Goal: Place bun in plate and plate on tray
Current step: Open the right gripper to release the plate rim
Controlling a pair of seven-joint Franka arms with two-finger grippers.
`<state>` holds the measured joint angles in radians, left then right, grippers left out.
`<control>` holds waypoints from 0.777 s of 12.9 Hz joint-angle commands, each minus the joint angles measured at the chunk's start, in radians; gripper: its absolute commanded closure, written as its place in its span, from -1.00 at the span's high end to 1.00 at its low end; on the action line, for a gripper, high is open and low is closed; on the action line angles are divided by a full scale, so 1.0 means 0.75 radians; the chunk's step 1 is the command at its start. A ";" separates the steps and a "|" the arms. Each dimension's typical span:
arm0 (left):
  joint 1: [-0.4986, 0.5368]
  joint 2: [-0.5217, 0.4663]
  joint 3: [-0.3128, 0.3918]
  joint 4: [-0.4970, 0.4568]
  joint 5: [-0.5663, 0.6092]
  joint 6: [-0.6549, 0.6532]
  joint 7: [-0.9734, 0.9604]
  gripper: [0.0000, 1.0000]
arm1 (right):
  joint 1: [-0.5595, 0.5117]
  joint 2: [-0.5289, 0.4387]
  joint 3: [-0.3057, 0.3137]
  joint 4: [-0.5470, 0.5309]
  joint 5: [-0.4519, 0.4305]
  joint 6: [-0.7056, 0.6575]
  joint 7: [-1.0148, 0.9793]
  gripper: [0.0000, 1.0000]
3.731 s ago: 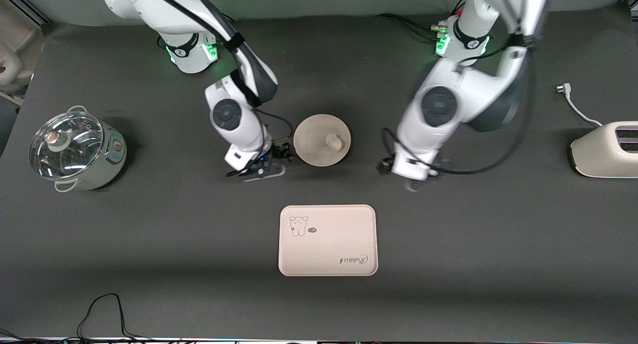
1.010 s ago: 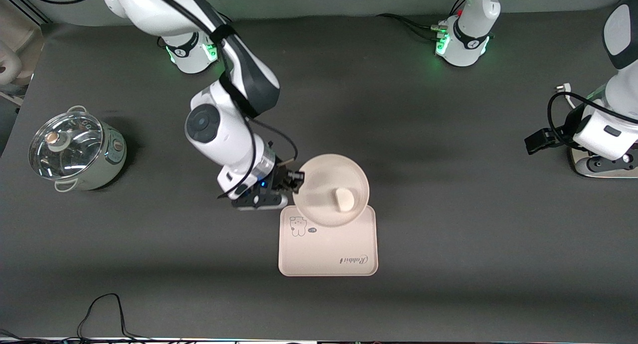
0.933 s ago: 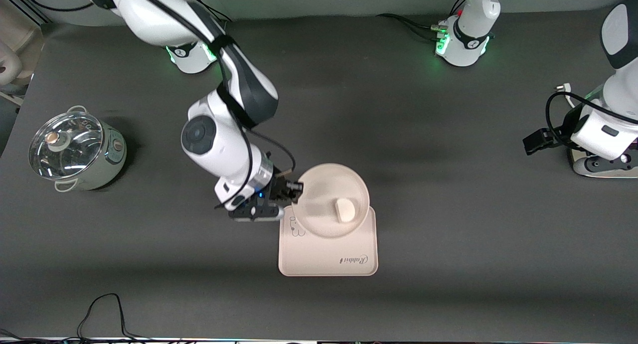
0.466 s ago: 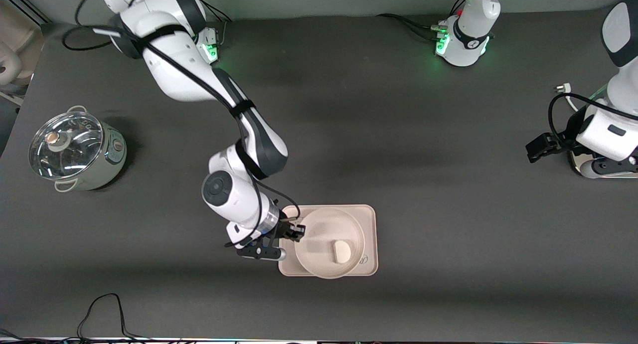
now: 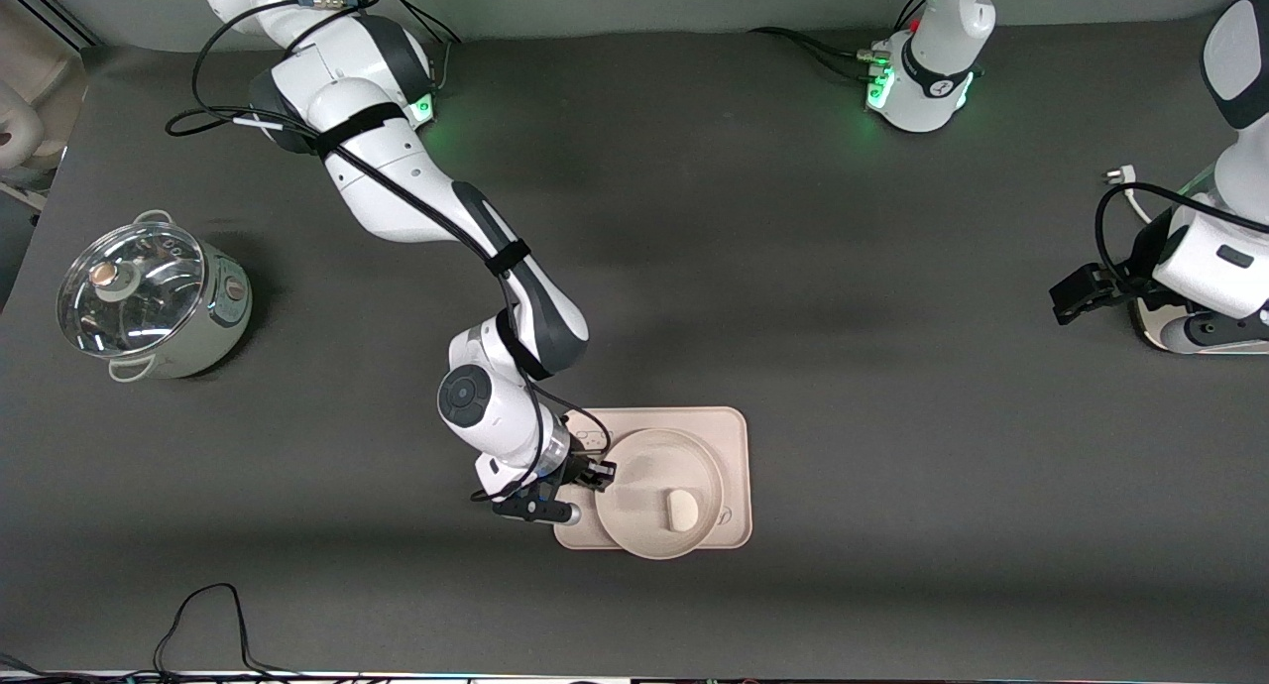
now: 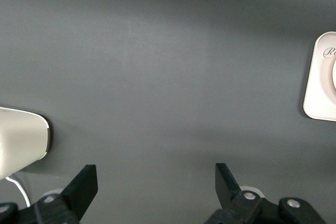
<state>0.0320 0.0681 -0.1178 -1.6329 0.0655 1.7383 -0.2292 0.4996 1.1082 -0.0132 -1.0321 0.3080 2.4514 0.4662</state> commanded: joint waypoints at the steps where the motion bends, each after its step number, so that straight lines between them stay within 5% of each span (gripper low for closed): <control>1: -0.012 0.015 0.006 0.013 0.005 -0.002 -0.005 1.00 | -0.001 -0.011 0.012 0.028 0.007 -0.027 -0.014 1.00; 6: -0.014 0.024 0.006 0.013 -0.001 0.008 -0.005 1.00 | -0.009 -0.250 -0.003 0.010 -0.034 -0.275 -0.018 1.00; 10: -0.018 0.022 0.004 0.013 -0.001 0.008 -0.007 1.00 | -0.095 -0.726 -0.042 -0.380 -0.155 -0.466 -0.097 1.00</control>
<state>0.0301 0.0831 -0.1192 -1.6329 0.0644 1.7407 -0.2294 0.4788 0.7886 -0.0468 -1.0550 0.2117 2.1196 0.4572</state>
